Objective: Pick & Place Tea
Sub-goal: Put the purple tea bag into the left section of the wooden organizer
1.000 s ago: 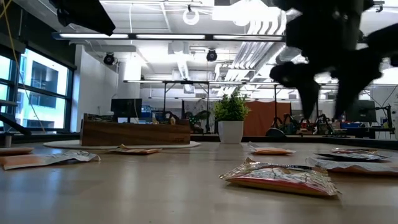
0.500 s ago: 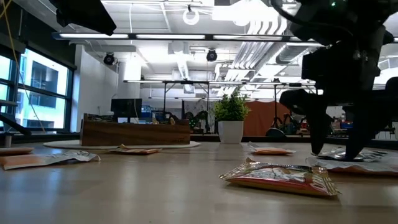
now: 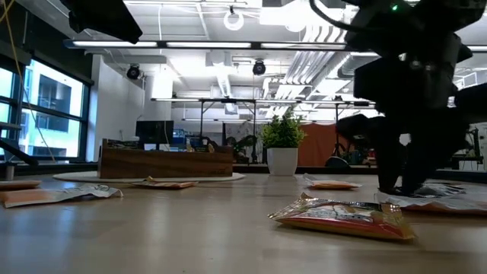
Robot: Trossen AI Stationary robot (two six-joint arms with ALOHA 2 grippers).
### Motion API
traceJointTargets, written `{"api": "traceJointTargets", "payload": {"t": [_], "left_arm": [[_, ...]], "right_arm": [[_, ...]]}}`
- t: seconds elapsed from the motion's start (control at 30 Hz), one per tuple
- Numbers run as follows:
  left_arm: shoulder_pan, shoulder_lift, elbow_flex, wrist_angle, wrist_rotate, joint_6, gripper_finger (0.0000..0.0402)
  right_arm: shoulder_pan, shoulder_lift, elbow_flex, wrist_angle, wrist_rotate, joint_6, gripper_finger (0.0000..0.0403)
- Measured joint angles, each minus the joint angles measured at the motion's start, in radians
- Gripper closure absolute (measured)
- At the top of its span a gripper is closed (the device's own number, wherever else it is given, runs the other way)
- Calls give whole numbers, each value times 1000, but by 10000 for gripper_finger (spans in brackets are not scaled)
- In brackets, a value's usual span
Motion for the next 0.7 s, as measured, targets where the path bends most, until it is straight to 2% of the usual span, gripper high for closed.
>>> {"api": "traceJointTargets", "payload": {"t": [0.17, 0.23, 0.37, 0.47, 0.57, 0.7], "left_arm": [[0, 0, 0, 0, 9, 6, 278], [0, 0, 0, 0, 9, 7, 278], [0, 0, 0, -1, 11, 7, 278], [0, 0, 0, -11, 31, 7, 278], [0, 0, 0, -16, 60, 8, 278], [0, 0, 0, -16, 72, 21, 278]], "right_arm": [[-33, 3, 85, -11, -55, 5, 386], [-46, 2, 129, 12, -58, -20, 398], [-72, 1, 177, 117, -27, -61, 395], [-91, -2, 206, 155, -63, -61, 400], [-94, -2, 224, 53, -87, -69, 385], [-56, -2, 267, -121, -75, -107, 342]]}}
